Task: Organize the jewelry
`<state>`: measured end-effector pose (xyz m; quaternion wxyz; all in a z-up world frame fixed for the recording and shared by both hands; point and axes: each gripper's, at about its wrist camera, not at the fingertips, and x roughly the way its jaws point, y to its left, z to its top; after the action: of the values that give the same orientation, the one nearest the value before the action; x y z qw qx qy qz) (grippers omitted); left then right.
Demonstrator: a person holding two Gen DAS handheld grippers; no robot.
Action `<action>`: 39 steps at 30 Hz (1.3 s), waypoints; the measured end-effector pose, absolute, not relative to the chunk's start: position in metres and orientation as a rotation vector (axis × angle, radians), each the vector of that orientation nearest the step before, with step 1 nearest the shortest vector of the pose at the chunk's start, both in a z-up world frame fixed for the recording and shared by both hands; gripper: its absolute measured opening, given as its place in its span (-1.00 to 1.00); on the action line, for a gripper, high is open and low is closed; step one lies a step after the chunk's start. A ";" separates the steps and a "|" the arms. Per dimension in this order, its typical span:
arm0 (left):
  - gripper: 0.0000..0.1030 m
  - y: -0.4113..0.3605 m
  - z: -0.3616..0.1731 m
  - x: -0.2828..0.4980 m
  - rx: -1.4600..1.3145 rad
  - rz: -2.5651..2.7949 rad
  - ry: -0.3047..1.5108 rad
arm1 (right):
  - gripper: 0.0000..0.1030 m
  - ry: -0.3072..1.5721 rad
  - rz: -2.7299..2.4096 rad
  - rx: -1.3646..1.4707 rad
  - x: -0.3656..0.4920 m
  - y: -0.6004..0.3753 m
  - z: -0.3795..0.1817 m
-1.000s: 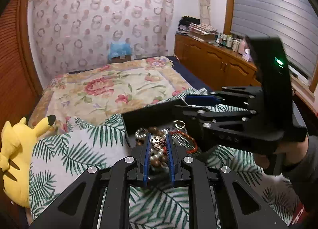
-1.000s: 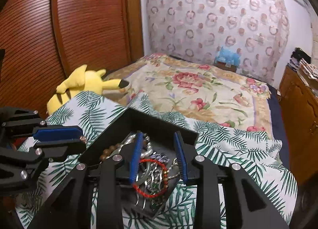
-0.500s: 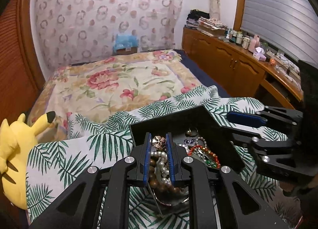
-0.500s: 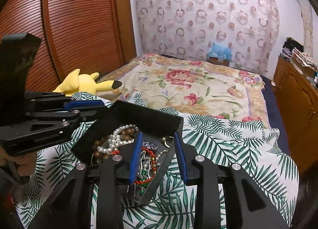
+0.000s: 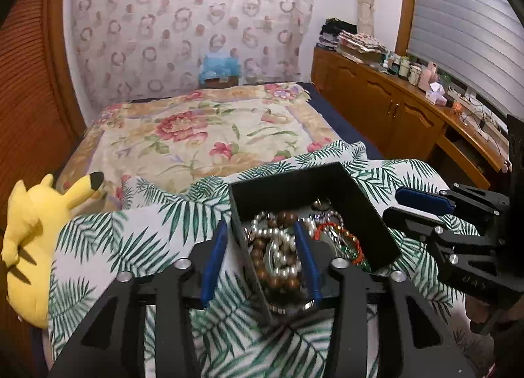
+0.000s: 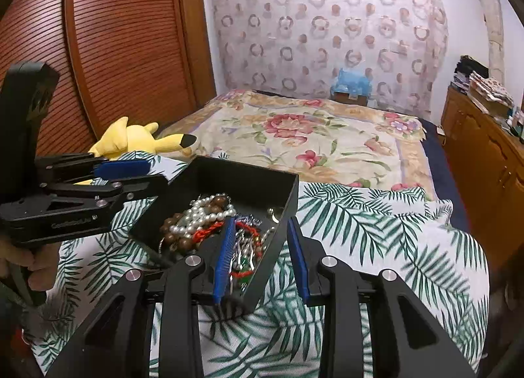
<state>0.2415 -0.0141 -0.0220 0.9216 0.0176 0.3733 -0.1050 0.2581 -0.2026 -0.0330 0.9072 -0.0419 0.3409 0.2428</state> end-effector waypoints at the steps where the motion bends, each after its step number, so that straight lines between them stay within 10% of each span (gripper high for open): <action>1: 0.13 -0.013 -0.021 0.234 0.033 -0.207 0.761 | -0.19 0.701 0.496 -0.084 0.254 -0.204 -0.032; 6: 0.69 -0.009 -0.014 0.206 0.031 -0.160 0.738 | 0.21 0.677 0.451 -0.055 0.226 -0.212 -0.026; 16: 0.84 -0.001 -0.006 0.139 0.026 -0.134 0.705 | 0.93 0.600 0.370 -0.026 0.165 -0.226 -0.014; 39: 0.85 -0.005 0.034 0.046 0.025 -0.110 0.549 | 0.95 0.431 0.290 0.005 0.068 -0.241 0.028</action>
<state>0.0455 -0.0054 0.0337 0.9610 0.0123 0.2708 -0.0543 0.0678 -0.2410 0.0280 0.9665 0.0024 0.2129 0.1433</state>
